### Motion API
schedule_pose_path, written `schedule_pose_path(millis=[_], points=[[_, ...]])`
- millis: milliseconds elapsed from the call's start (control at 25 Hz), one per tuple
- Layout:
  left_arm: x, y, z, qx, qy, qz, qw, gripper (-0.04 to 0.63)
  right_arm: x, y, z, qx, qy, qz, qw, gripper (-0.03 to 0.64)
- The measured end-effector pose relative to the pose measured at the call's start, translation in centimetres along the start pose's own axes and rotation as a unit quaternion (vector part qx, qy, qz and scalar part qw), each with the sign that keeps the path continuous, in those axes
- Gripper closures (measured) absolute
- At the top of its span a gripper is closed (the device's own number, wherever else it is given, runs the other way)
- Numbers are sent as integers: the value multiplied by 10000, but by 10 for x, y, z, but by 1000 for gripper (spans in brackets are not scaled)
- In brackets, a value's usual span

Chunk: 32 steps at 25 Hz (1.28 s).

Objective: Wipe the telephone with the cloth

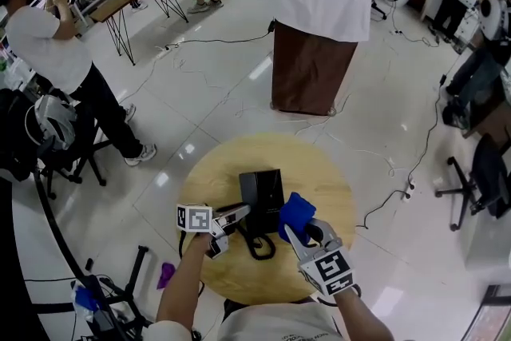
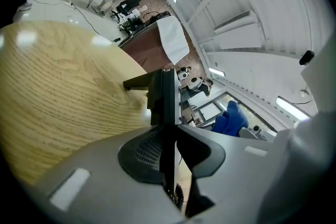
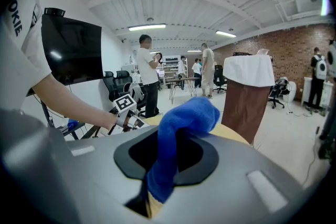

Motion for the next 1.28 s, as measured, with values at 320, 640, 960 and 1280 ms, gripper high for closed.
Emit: schedule_pose_path(millis=[320, 640, 960, 1280], points=[[0, -18, 12, -107, -383, -28, 9992, 531, 5, 5, 1, 43, -156, 17, 9999, 555], [2, -66, 22, -369, -916, -473, 9940, 531, 21, 11, 4, 156, -409, 84, 9990, 555], [-7, -121, 30, -569, -1080, -905, 9884, 531, 36, 29, 15, 225, -761, 194, 9967, 555], [-9, -150, 39, -591, -1303, -1062, 9840, 531, 45, 48, 20, 279, -1005, 328, 9940, 555]])
Point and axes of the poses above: the fingertips, and each gripper's own axes: z backward along the fingers, y to its left, x out of its top, the point moved 8 cm from there along z, backward along the fingers, and after that the axes turned 15 degrees about z, right-handed, at the moved point
